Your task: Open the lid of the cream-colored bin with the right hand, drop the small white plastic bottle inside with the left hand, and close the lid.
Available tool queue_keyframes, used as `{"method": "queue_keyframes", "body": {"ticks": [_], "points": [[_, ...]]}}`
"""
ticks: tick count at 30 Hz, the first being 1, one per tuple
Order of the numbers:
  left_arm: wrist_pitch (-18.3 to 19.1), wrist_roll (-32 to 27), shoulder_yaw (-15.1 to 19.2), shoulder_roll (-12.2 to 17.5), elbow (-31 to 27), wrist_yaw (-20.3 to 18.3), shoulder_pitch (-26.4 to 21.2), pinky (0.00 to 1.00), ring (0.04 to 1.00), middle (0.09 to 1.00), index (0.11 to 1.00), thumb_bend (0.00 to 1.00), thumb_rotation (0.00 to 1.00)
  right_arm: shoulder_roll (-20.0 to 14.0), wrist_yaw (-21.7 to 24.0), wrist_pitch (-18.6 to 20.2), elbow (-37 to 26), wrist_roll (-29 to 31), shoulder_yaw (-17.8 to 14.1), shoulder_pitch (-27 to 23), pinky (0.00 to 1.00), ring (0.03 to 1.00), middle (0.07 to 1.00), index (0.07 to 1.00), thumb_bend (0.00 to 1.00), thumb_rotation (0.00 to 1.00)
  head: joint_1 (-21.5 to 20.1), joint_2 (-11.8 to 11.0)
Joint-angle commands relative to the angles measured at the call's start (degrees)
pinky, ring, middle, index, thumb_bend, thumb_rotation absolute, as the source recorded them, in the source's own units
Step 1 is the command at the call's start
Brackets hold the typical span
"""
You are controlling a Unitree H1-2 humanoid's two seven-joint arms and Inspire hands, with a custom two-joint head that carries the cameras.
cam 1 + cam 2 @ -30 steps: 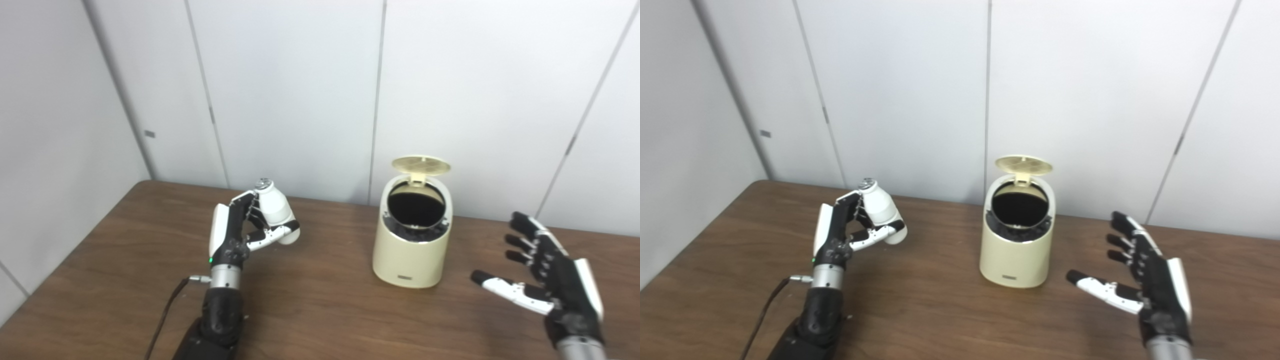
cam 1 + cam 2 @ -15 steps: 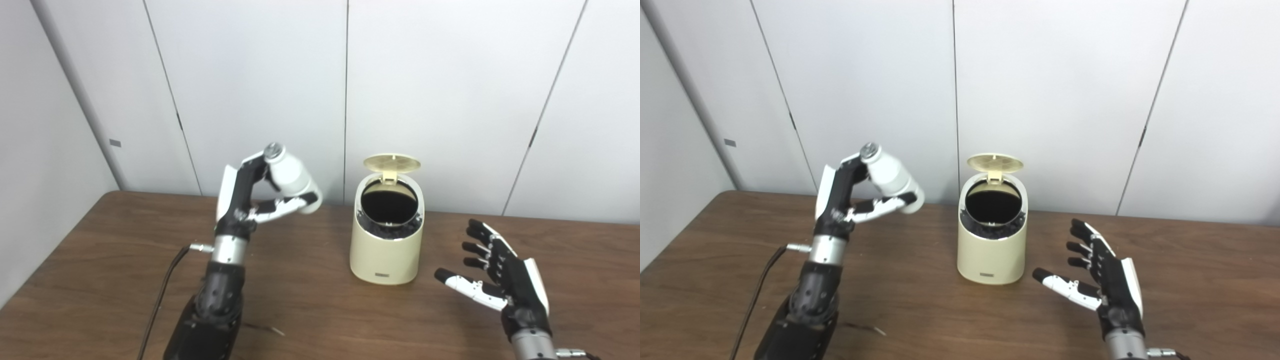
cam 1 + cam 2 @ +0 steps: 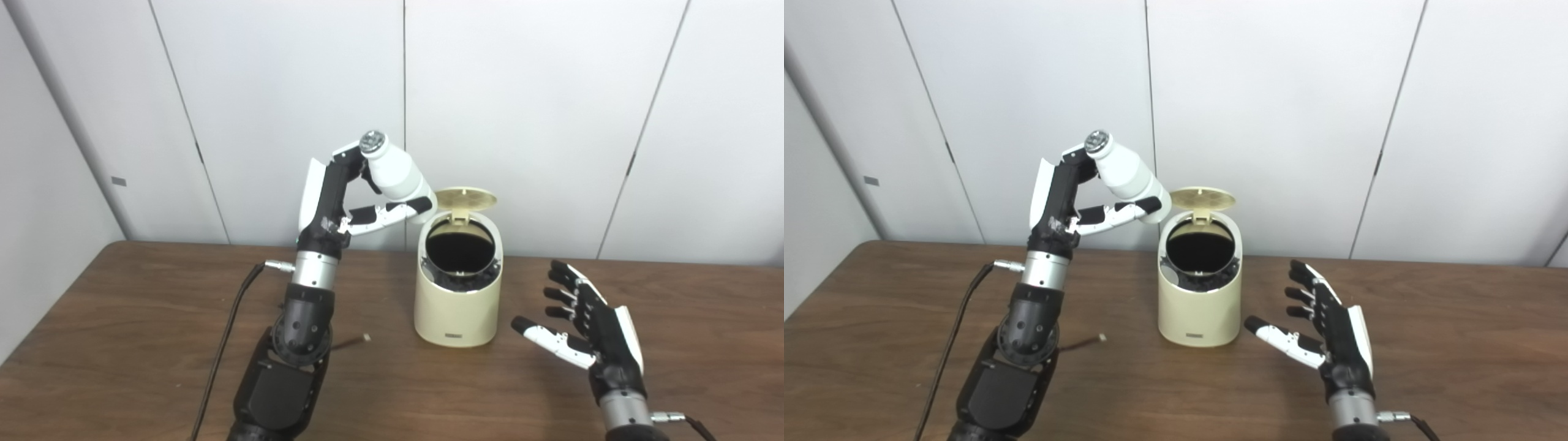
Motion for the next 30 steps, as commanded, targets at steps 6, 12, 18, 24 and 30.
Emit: {"method": "queue_keyframes", "body": {"ticks": [6, 12, 18, 24, 30], "points": [[-2.2, 1.8, -1.4, -2.8, 1.7, 1.6, -2.6, 0.34, 0.407, 0.479, 0.529, 0.50, 0.00, 0.8, -1.6, -4.1, 0.0, -0.1, -0.1, -2.6, 0.69, 0.787, 0.854, 0.842, 0.84, 0.29, -0.8, 0.0], [-3.4, 3.1, -2.9, -3.1, 3.5, 1.6, -1.1, 0.32, 0.394, 0.476, 0.535, 0.50, 0.00, 1.2, -2.3, -3.7, -0.7, -0.8, -0.1, -2.7, 0.71, 0.791, 0.853, 0.841, 0.82, 0.28, -1.5, 0.5], [-4.9, 5.7, -4.6, -2.9, 5.7, 2.5, -0.7, 0.33, 0.396, 0.471, 0.534, 0.50, 0.00, 1.4, -2.4, -3.8, -0.8, -0.1, -0.4, -2.7, 0.72, 0.801, 0.861, 0.843, 0.82, 0.27, -1.8, 0.9], [-8.6, 9.3, -6.4, -2.5, 10.7, 7.5, -1.7, 0.33, 0.397, 0.477, 0.522, 0.50, 0.00, 1.5, -2.5, -4.1, -1.2, -0.3, -0.2, -2.6, 0.70, 0.787, 0.854, 0.842, 0.83, 0.28, -2.4, 1.1], [-8.8, 11.2, -10.8, -0.8, 14.6, 15.4, -3.2, 0.34, 0.399, 0.484, 0.520, 0.50, 0.00, 1.6, -2.7, -4.2, -1.3, -0.7, 0.1, -2.5, 0.69, 0.781, 0.851, 0.840, 0.84, 0.29, -2.7, 1.1]]}}
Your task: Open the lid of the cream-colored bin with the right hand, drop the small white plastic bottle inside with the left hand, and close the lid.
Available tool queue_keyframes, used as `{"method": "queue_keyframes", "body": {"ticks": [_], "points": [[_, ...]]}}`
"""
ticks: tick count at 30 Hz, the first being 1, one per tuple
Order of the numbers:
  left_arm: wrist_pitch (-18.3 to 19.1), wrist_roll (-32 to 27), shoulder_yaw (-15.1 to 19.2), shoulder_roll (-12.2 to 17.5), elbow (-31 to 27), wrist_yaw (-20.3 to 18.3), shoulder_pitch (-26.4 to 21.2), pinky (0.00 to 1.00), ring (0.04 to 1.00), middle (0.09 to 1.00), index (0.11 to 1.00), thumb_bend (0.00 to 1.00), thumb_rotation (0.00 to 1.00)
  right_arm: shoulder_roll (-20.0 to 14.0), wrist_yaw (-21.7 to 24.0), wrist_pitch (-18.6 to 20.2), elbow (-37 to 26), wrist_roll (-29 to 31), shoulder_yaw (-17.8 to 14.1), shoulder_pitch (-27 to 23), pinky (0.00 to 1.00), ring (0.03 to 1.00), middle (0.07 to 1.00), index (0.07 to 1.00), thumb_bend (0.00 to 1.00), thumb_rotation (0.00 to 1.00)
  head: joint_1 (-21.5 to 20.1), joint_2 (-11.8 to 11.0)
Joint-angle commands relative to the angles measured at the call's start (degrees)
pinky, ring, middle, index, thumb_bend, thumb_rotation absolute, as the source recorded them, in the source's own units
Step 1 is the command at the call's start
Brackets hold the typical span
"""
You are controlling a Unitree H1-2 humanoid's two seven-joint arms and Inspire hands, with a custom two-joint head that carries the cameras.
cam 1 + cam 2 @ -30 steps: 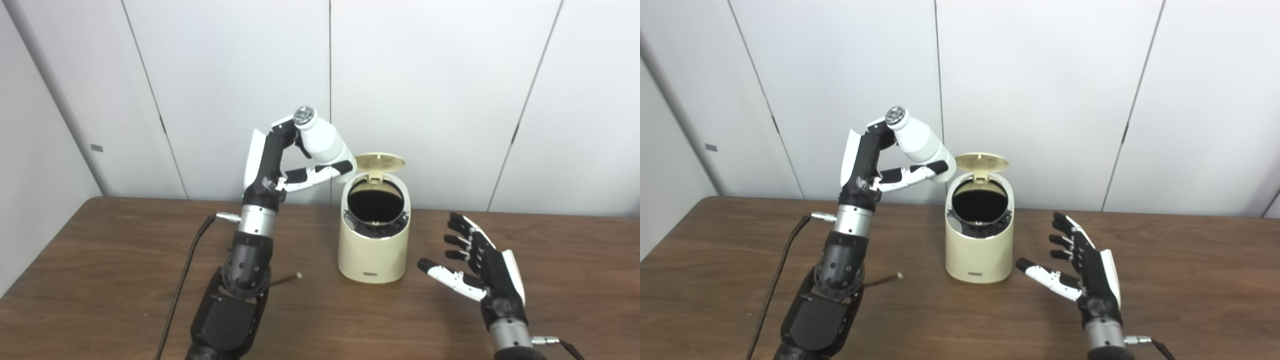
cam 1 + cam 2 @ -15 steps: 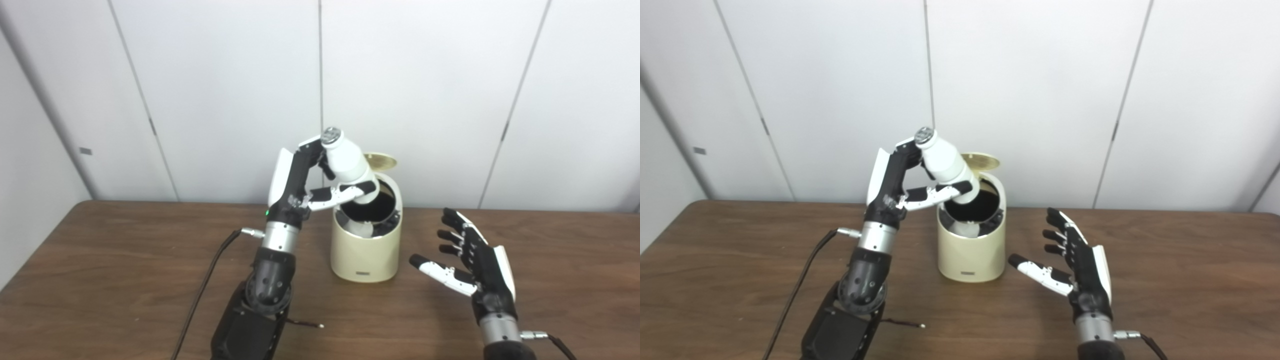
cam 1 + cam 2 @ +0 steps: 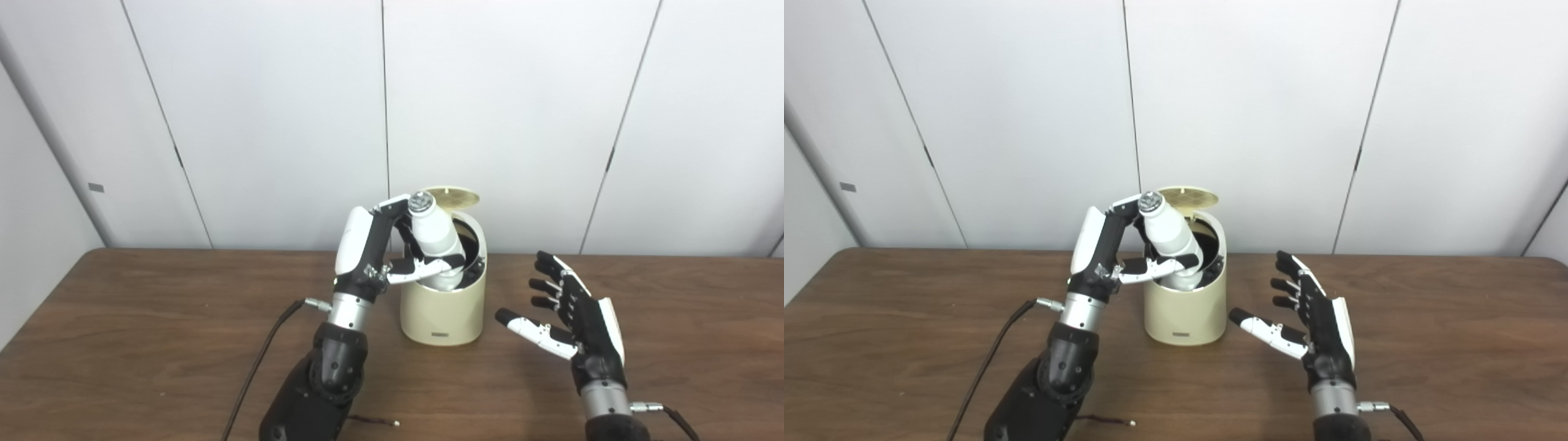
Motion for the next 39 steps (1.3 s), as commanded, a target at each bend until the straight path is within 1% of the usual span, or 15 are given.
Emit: {"method": "queue_keyframes", "body": {"ticks": [1, 5, 7, 9, 11, 14, 16, 18, 20, 22, 26, 30, 34, 37, 39], "points": [[-1.6, 1.6, -2.1, 1.3, 0.5, 6.1, -4.1, 0.34, 0.398, 0.483, 0.521, 0.50, 0.00, 0.5, -0.4, -2.6, -2.4, -0.2, 0.2, -2.1, 0.69, 0.784, 0.853, 0.840, 0.84, 0.29, -0.2, 0.1], [-1.6, 3.7, -8.7, 3.7, 4.8, 17.5, -6.2, 0.34, 0.395, 0.482, 0.526, 0.50, 0.00, 0.4, -0.4, -2.6, -2.5, -0.7, 0.5, -2.0, 0.69, 0.781, 0.849, 0.837, 0.85, 0.31, -0.5, 0.2], [-1.6, 3.8, -11.7, 4.5, 7.0, 22.6, -7.4, 0.33, 0.387, 0.480, 0.537, 0.50, 0.00, 0.5, -0.4, -2.0, -3.1, -0.9, 0.6, -1.9, 0.68, 0.775, 0.848, 0.836, 0.85, 0.31, -0.5, 0.3], [-1.6, 3.5, -14.0, 5.0, 8.9, 26.7, -8.3, 0.32, 0.380, 0.477, 0.545, 0.50, 0.00, 0.6, -0.2, -1.6, -3.3, -0.6, 0.5, -1.8, 0.69, 0.777, 0.850, 0.836, 0.85, 0.31, -0.4, 0.5], [-1.6, 3.1, -15.8, 5.4, 10.2, 29.5, -9.1, 0.31, 0.374, 0.474, 0.549, 0.50, 0.00, 0.7, 0.1, -1.4, -3.6, -0.4, 0.5, -1.7, 0.69, 0.784, 0.856, 0.838, 0.86, 0.32, -0.4, 0.5], [-1.6, 2.3, -18.3, 6.0, 11.5, 32.6, -10.1, 0.32, 0.377, 0.474, 0.550, 0.50, 0.00, 0.5, 0.3, -0.9, -4.0, -1.0, 0.8, -1.5, 0.68, 0.778, 0.855, 0.841, 0.86, 0.33, -0.4, 0.5], [-1.6, 1.6, -19.5, 6.2, 12.0, 33.9, -10.5, 0.32, 0.379, 0.475, 0.550, 0.50, 0.00, 0.4, 0.5, -0.9, -4.0, -1.0, 0.9, -1.5, 0.67, 0.772, 0.854, 0.842, 0.86, 0.33, -0.3, 0.5], [-1.6, 0.8, -20.3, 6.4, 12.3, 34.4, -10.9, 0.33, 0.388, 0.476, 0.539, 0.50, 0.00, 0.5, 0.7, -0.7, -4.1, -0.7, 0.7, -1.5, 0.68, 0.774, 0.854, 0.840, 0.86, 0.33, -0.2, 0.5], [-1.6, 0.0, -20.4, 6.3, 12.8, 33.8, -10.9, 0.33, 0.391, 0.479, 0.535, 0.50, 0.00, 0.6, 0.8, -0.9, -4.1, -0.3, 0.6, -1.5, 0.68, 0.780, 0.857, 0.839, 0.85, 0.32, -0.2, 0.5], [-1.6, -1.2, -20.0, 6.2, 12.8, 32.1, -10.7, 0.33, 0.385, 0.482, 0.542, 0.50, 0.00, 0.6, 0.8, -1.1, -4.2, -0.2, 0.5, -1.5, 0.68, 0.784, 0.856, 0.838, 0.85, 0.32, -0.1, 0.8], [-1.6, -4.2, -16.9, 5.4, 12.5, 24.2, -9.4, 0.35, 0.399, 0.487, 0.527, 0.50, 0.00, 0.8, 0.5, -0.9, -4.7, -0.8, 0.6, -1.5, 0.68, 0.779, 0.852, 0.836, 0.85, 0.32, -0.3, 1.0], [-1.6, -4.8, -13.7, 4.6, 11.8, 18.5, -8.3, 0.36, 0.398, 0.488, 0.528, 0.50, 0.00, 1.0, 0.5, -0.7, -5.1, -0.9, 0.5, -1.5, 0.67, 0.775, 0.850, 0.835, 0.85, 0.33, -0.3, 1.2], [-1.4, -5.6, -10.4, 3.6, 11.4, 13.2, -7.5, 0.37, 0.401, 0.487, 0.529, 0.50, 0.00, 1.1, 0.5, -1.5, -4.5, -0.1, 0.0, -1.5, 0.69, 0.787, 0.855, 0.835, 0.83, 0.29, -0.3, 1.2], [-0.9, -6.7, -8.0, 2.8, 11.0, 9.1, -7.1, 0.36, 0.396, 0.490, 0.550, 0.50, 0.00, 1.1, 0.4, -1.8, -4.4, -0.3, 0.0, -1.6, 0.69, 0.785, 0.854, 0.833, 0.82, 0.30, -0.2, 1.4], [-0.7, -7.0, -6.7, 2.5, 10.7, 6.9, -6.8, 0.36, 0.397, 0.490, 0.555, 0.50, 0.00, 1.3, 0.4, -1.8, -4.6, -0.1, 0.0, -1.6, 0.70, 0.790, 0.857, 0.834, 0.81, 0.29, -0.2, 1.4]]}}
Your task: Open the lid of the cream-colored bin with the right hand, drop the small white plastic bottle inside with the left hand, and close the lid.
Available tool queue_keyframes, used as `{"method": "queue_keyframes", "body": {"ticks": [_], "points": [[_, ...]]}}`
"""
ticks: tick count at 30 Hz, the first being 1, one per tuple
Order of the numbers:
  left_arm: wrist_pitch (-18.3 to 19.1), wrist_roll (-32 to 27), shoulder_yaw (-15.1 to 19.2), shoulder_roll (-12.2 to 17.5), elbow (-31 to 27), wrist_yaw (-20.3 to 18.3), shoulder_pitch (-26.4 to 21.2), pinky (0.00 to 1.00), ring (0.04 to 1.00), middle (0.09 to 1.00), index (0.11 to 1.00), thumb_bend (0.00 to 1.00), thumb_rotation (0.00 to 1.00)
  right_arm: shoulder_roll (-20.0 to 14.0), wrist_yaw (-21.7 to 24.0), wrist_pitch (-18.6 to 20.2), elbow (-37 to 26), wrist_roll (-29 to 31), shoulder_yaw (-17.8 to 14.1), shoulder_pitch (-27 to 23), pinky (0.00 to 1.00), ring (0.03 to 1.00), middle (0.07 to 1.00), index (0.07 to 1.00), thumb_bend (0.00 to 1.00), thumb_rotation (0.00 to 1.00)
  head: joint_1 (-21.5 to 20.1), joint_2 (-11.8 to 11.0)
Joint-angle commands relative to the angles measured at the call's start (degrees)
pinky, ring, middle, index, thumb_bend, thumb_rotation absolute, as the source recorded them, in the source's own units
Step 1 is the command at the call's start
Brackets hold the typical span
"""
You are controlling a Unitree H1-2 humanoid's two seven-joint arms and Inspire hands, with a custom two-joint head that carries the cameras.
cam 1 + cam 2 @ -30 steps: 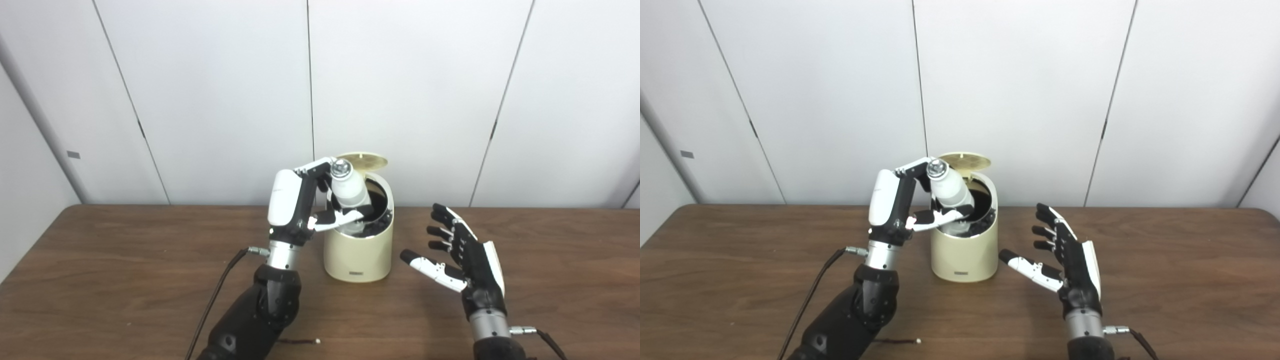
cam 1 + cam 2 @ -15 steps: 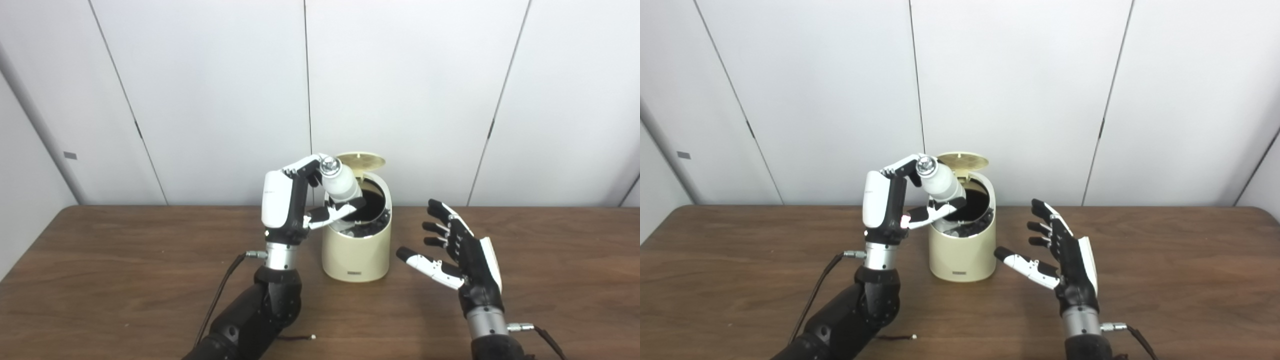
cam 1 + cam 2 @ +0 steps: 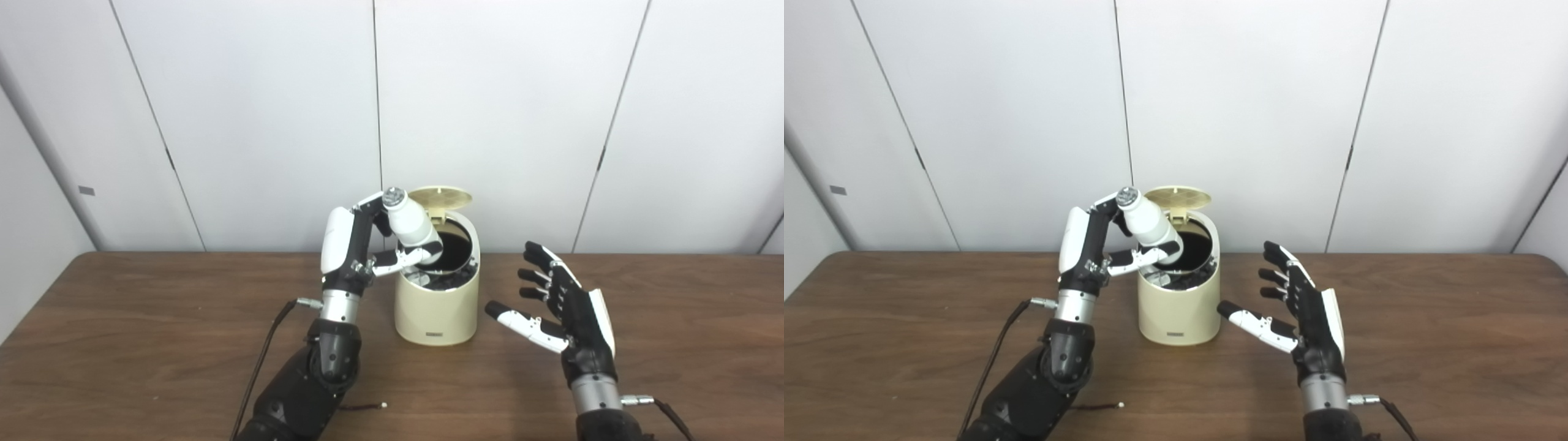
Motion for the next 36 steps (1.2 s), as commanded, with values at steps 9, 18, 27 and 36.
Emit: {"method": "queue_keyframes", "body": {"ticks": [9, 18, 27, 36], "points": [[1.7, 0.5, 4.4, -1.1, -2.4, -7.9, 0.0, 0.37, 0.408, 0.499, 0.546, 0.50, 0.00, 0.5, -0.8, -2.7, -1.5, 0.3, -0.2, -1.9, 0.69, 0.789, 0.857, 0.834, 0.81, 0.28, 0.0, 0.2], [0.4, 3.0, 5.5, -1.3, -1.8, -7.7, 0.4, 0.38, 0.411, 0.505, 0.542, 0.50, 0.00, 0.6, -0.8, -2.5, -1.2, 0.7, -0.4, -2.1, 0.69, 0.781, 0.854, 0.827, 0.83, 0.29, 0.0, 0.2], [-0.4, 11.5, 3.4, -0.2, -1.0, -2.9, 0.6, 0.40, 0.412, 0.511, 0.541, 0.50, 0.00, 0.6, -0.8, -2.5, -1.4, 0.7, -0.2, -2.1, 0.69, 0.778, 0.853, 0.830, 0.83, 0.30, 0.1, 0.5], [-0.3, 12.7, 2.7, 0.1, -0.4, -2.3, 0.3, 0.42, 0.419, 0.503, 0.539, 0.50, 0.00, 0.7, -0.9, -2.4, -1.3, 0.7, -0.2, -2.3, 0.70, 0.771, 0.852, 0.828, 0.84, 0.31, 0.2, 0.5]]}}
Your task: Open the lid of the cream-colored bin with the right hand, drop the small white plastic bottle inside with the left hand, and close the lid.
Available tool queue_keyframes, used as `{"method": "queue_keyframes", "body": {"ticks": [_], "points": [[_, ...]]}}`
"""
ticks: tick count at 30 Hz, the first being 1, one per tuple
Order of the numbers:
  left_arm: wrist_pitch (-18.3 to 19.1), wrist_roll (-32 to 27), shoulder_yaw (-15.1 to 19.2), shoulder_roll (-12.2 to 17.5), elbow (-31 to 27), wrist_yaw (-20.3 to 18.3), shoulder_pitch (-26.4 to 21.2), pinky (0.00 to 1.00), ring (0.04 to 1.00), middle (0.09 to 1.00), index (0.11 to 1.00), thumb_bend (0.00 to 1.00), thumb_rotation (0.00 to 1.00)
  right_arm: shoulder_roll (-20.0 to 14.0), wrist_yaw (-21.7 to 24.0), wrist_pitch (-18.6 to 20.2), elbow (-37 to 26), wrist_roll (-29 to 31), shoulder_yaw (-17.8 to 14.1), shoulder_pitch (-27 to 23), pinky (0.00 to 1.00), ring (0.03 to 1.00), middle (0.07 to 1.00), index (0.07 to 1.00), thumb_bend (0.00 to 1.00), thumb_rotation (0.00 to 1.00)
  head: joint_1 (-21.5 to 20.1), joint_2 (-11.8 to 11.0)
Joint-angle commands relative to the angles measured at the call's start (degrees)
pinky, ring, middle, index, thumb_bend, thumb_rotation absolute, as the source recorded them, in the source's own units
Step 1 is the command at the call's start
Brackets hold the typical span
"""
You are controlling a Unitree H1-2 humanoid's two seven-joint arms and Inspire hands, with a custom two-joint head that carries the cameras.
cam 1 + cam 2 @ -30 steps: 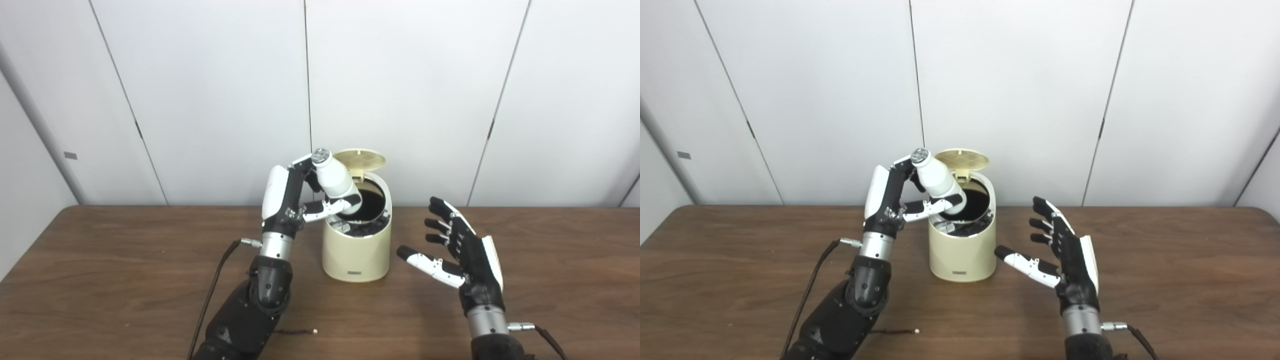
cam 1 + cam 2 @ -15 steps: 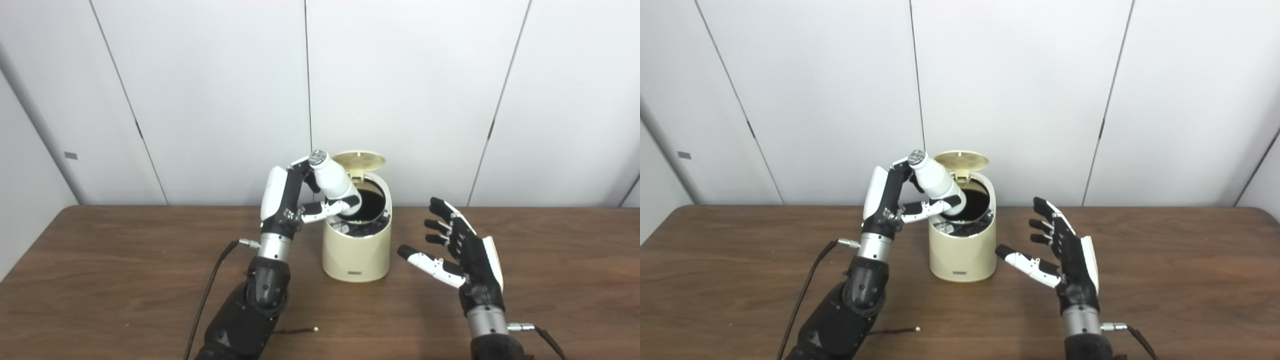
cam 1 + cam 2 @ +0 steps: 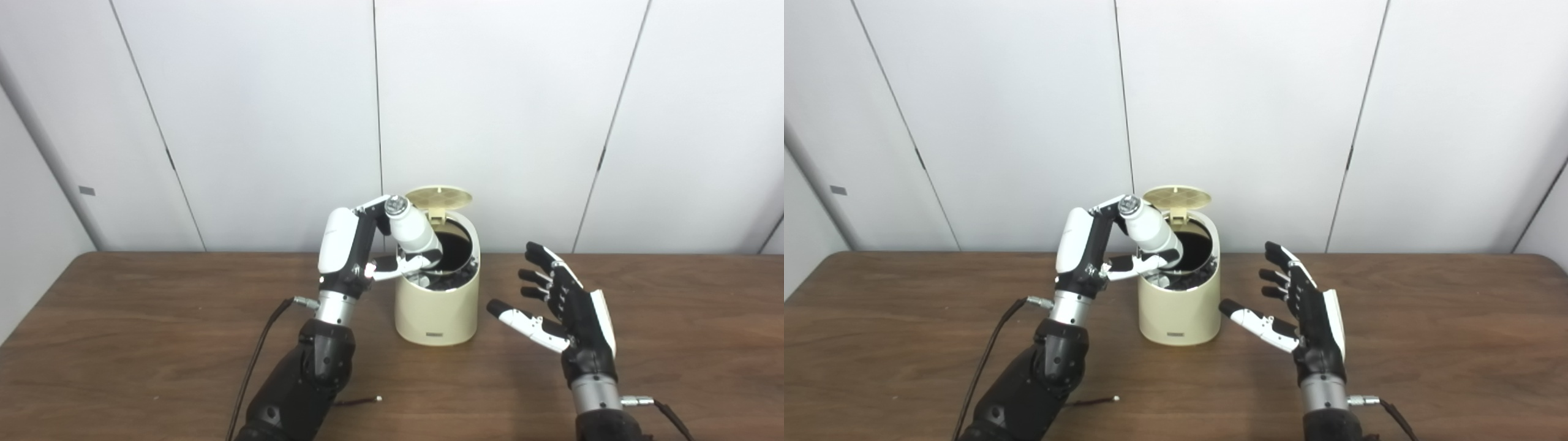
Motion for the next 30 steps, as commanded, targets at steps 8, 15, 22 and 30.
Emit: {"method": "queue_keyframes", "body": {"ticks": [8, 15, 22, 30], "points": [[1.5, 1.9, -0.4, 0.1, -0.7, -1.3, -0.9, 0.44, 0.466, 0.492, 0.534, 0.51, 0.00, 0.2, -0.4, -2.2, -1.6, 0.0, 0.0, -2.2, 0.69, 0.766, 0.847, 0.824, 0.85, 0.31, 0.1, 0.2], [4.4, 1.2, -0.5, 0.2, -2.2, -4.5, -0.4, 0.52, 0.601, 0.664, 0.716, 0.89, 0.10, 0.1, -0.2, -1.8, -2.0, -0.1, 0.1, -2.1, 0.68, 0.767, 0.850, 0.827, 0.85, 0.31, 0.1, 0.3], [7.1, 0.7, -0.2, 0.0, -4.3, -7.1, 0.4, 0.52, 0.625, 0.724, 0.779, 0.92, 0.15, 0.1, 0.0, -1.6, -2.4, 0.1, 0.1, -2.0, 0.68, 0.759, 0.849, 0.828, 0.84, 0.30, 0.1, 0.4], [7.0, 1.3, -0.4, 0.2, -4.4, -6.7, 0.2, 0.53, 0.616, 0.709, 0.772, 0.91, 0.16, 0.3, -0.1, -1.6, -2.7, -0.1, 0.2, -2.0, 0.68, 0.754, 0.849, 0.827, 0.84, 0.29, 0.1, 0.4]]}}
